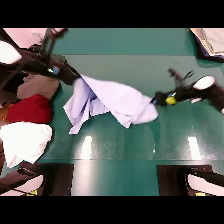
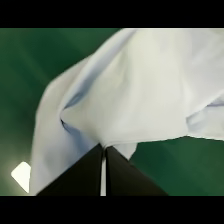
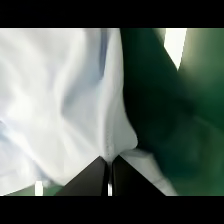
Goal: Fold the shirts.
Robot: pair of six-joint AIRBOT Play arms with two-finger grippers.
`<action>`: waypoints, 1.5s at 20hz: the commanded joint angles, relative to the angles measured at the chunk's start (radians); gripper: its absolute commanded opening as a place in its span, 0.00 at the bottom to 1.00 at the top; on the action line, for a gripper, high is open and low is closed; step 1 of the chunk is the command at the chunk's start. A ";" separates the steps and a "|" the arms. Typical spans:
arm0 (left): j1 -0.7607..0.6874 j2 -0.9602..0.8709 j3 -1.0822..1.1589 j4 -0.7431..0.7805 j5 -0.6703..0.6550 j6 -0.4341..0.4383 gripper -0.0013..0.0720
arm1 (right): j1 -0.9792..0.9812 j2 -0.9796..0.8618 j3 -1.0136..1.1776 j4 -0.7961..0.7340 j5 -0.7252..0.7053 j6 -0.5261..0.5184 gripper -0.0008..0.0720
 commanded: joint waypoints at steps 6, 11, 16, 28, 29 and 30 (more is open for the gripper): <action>0.001 0.231 0.481 0.098 -0.058 -0.072 0.05 | -0.229 0.340 0.514 0.001 0.052 0.021 0.03; 0.001 0.274 0.689 0.049 -0.083 -0.165 0.05 | -0.302 0.435 0.724 0.002 0.165 0.022 0.03; 0.001 0.314 0.727 -0.173 -0.024 -0.164 0.04 | -0.378 0.446 0.904 0.001 0.341 0.084 0.03; 0.001 -0.328 0.434 -0.052 -0.165 -0.201 0.05 | -0.309 0.136 0.301 -0.011 0.396 0.232 0.03; 0.001 -0.415 0.428 -0.051 -0.157 -0.200 0.05 | -0.286 0.089 0.253 -0.030 0.339 0.212 0.03; 0.001 -0.490 0.428 -0.051 -0.136 -0.199 0.05 | -0.267 0.035 0.215 -0.034 0.266 0.186 0.03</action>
